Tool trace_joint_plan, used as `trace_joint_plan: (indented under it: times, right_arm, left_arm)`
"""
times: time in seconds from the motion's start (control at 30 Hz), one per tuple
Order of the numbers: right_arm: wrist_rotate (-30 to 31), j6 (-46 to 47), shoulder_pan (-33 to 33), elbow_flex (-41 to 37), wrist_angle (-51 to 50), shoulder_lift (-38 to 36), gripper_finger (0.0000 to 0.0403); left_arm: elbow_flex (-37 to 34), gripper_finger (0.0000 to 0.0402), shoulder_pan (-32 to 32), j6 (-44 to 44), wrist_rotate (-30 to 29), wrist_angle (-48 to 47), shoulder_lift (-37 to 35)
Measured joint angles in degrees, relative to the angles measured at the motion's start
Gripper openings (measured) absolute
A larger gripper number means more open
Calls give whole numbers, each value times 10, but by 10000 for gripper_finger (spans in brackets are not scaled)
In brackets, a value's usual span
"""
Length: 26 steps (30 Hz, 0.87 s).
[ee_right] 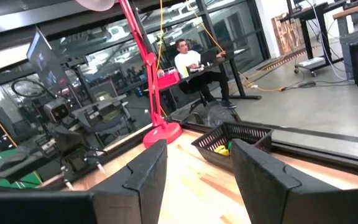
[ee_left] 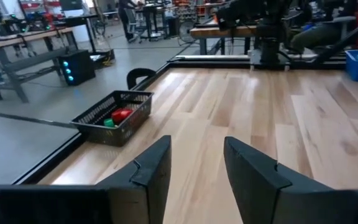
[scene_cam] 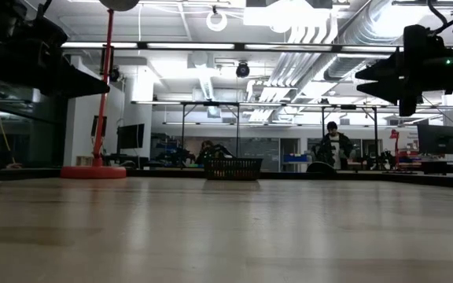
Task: Pick and place Stapler, Stapler remover, tape
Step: Return to Home Position
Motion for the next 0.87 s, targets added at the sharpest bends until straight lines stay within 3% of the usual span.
trace_joint_plan:
  times: [0.87]
  right_arm:
    - [0, -1, 0, 0, 0, 0, 169]
  left_arm:
    - [0, 138, 0, 1, -5, 1, 0]
